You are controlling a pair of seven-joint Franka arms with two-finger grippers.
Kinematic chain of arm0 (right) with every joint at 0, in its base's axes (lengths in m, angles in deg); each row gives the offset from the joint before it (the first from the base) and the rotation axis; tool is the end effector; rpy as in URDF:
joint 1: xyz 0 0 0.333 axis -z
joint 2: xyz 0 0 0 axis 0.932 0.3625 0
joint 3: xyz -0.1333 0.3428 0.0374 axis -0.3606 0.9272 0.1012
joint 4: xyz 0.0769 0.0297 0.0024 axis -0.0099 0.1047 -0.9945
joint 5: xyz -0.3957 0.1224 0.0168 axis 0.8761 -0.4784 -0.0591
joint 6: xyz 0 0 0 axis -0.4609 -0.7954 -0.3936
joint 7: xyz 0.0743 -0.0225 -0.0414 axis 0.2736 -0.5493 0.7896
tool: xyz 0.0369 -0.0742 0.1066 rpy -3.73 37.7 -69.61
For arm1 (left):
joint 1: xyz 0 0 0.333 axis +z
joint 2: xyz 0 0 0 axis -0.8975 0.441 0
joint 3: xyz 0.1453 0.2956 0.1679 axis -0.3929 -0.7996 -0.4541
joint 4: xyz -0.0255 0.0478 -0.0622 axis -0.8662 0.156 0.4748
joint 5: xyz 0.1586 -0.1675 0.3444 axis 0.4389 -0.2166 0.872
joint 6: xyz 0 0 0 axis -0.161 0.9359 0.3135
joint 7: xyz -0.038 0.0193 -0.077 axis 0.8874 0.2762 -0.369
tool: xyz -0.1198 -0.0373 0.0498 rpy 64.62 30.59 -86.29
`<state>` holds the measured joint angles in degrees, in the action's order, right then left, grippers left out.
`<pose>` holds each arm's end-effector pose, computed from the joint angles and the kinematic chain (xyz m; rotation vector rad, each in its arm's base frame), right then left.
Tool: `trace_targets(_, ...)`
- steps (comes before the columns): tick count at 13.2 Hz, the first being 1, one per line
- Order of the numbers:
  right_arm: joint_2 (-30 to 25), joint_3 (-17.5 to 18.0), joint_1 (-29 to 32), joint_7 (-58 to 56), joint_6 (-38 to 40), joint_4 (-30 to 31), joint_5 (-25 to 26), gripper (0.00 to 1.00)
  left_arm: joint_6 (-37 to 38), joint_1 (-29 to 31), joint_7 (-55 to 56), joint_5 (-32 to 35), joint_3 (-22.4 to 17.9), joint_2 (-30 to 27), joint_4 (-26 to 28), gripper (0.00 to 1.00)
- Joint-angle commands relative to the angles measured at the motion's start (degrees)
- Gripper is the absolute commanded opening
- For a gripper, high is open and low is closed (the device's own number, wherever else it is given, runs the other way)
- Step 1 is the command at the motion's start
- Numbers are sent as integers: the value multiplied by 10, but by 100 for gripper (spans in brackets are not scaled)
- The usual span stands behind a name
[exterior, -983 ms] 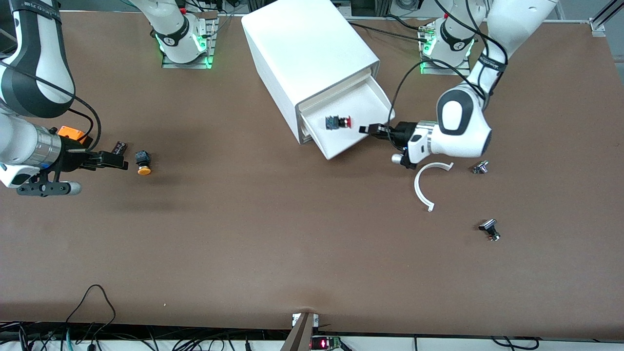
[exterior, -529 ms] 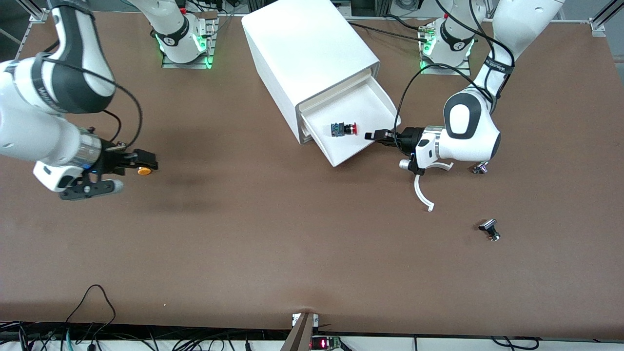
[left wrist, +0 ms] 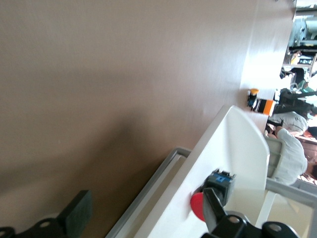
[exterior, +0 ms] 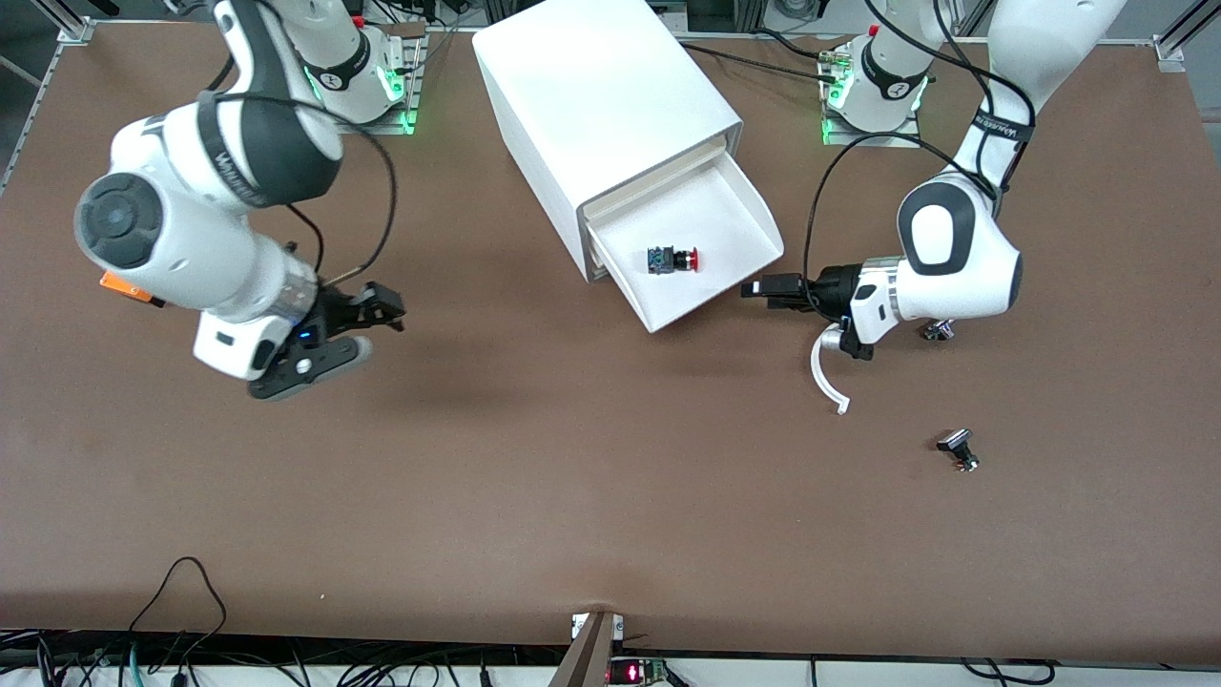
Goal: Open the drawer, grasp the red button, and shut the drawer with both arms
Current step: 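Retract the left gripper while the right gripper reaches into the drawer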
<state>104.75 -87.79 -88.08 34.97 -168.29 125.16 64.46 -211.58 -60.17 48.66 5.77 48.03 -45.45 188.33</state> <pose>0.6615 0.2529 0.4855 -2.9286 -0.7204 0.0237 0.5636 -0.1775 0.2848 2.2587 0.0182 -0.1966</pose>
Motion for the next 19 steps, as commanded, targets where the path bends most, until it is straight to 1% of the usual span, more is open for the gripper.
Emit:
trace_targets(1, 16, -7, -62, -60, -5, -29, -4, 100, 1, 41, 11, 62, -13, -75, 8, 100)
trace_targets(2, 29, -7, -77, -83, -10, -50, -4, 100, 2, 63, 14, 73, -27, -104, 8, 100)
trace_targets(3, 46, -7, -84, -98, -4, -77, -9, 100, 2, 71, 11, 74, -29, -115, 10, 100)
trace_targets(4, 68, -5, -85, -138, 4, -107, -13, 100, 2, 75, 11, 74, -31, -128, 10, 100)
trace_targets(5, 81, 7, -86, -194, 11, -124, -12, 100, 3, 81, 12, 84, -38, -145, 9, 100)
trace_targets(6, 88, 20, -88, -229, 11, -133, -11, 100, 7, 82, 12, 121, -50, -159, 8, 100)
trace_targets(7, 91, 22, -102, -242, 9, -134, -9, 100, 10, 82, 12, 177, -57, -174, 3, 100)
trace_targets(8, 95, 22, -111, -252, 9, -135, -5, 100, 25, 82, 13, 229, -67, -182, -16, 100)
trace_targets(11, 105, 18, -150, -298, 10, -137, 8, 100, 129, 82, 18, 342, -106, -188, -93, 100)
trace_targets(13, 129, 24, -153, -322, 28, -166, 9, 100, 186, 81, 18, 418, -126, -188, -146, 100)
trace_targets(15, 151, 22, -170, -408, 42, -201, 7, 100, 209, 79, 19, 508, -128, -189, -181, 100)
trace_targets(17, 160, 33, -171, -416, 41, -204, 5, 100, 205, 76, 34, 567, -124, -194, -185, 100)
trace_targets(18, 161, 50, -175, -412, 41, -205, 9, 100, 204, 76, 58, 591, -121, -197, -185, 100)
trace_targets(19, 162, 51, -185, -410, 40, -205, 10, 100, 204, 73, 90, 611, -115, -197, -185, 100)
